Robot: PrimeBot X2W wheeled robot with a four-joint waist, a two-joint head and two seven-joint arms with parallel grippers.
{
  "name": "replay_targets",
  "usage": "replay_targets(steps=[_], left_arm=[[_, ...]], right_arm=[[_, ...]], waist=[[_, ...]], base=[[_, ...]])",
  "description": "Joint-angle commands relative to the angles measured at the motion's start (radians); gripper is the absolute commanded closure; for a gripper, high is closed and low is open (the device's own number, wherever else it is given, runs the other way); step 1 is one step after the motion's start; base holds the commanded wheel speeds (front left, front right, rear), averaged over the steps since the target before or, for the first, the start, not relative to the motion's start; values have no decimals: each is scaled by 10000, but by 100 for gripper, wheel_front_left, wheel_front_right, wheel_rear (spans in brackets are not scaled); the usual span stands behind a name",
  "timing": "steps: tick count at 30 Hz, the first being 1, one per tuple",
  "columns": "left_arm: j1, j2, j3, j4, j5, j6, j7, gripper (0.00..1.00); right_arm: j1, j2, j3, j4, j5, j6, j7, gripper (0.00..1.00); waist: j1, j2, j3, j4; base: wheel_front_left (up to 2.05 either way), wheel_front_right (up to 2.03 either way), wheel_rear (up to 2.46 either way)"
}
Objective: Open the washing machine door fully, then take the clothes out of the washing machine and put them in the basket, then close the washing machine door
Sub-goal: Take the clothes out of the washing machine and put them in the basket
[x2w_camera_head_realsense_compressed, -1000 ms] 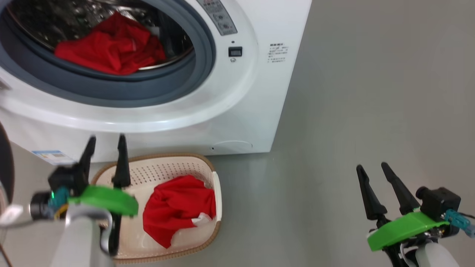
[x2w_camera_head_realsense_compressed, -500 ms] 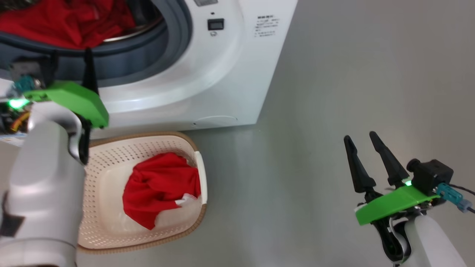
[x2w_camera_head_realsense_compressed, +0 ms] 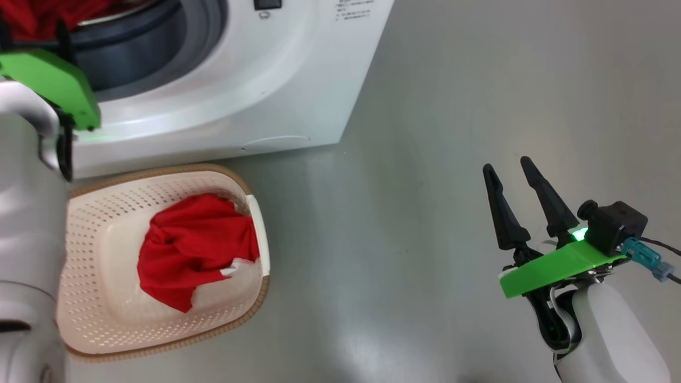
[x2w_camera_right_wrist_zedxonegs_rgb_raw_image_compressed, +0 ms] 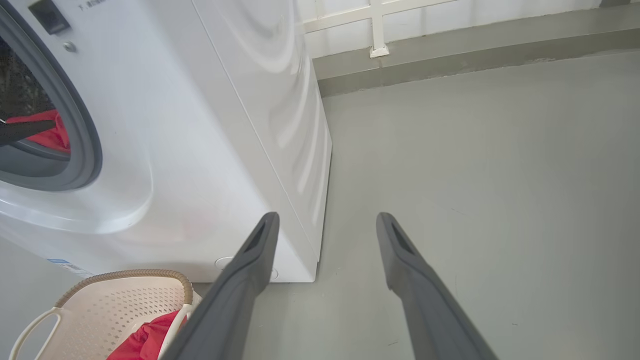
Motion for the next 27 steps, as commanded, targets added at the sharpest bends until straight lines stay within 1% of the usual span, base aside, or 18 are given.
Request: replay_targets(steps=[1,6,9,11,15,22,23,24,25,26,27], left_arm=[[-286,517,57,-101,131,110,16,0],[-725,815,-107,195,248,298,57,0],[-895,1133,-316,320,461,504,123,0],[-994,1285,-264,382,380,512,150,0],[-1099,1484,-355,462,417,668,133,0],[-1199,1700,-448,539,385,692,175,0],[-1196,1732,-472,552,385,694,254,5],[-1179,1768,-543,563,436,704,335,45],[-1165,1794,-610,570,479,701,330,65],[-1154,1813,-641,574,484,692,273,88],[-1141,1825,-658,579,476,697,233,100]], right_arm=[[-35,64,248,-259,49,16,-118,0],[-155,173,400,-316,75,16,-118,0],[-228,221,486,-311,102,16,-118,0],[-271,241,558,-292,143,16,-118,0],[-279,264,587,-288,183,16,-118,0],[-258,300,586,-334,202,16,-118,0],[-255,304,587,-338,204,16,-118,0],[-251,307,586,-337,206,16,-118,0],[-249,312,594,-327,212,16,-118,0],[-248,319,608,-313,225,16,-118,0],[-248,322,613,-305,240,16,-118,0]], waist=[[0,0,239,-184],[0,0,491,-363],[0,0,621,-496],[0,0,681,-593],[0,0,746,-747],[0,0,843,-887],[0,0,850,-901],[0,0,852,-913],[0,0,849,-932],[0,0,839,-952],[0,0,826,-963]], base=[[0,0,0],[0,0,0],[0,0,0],[0,0,0],[0,0,0],[0,0,0],[0,0,0],[0,0,0],[0,0,0],[0,0,0],[0,0,0]])
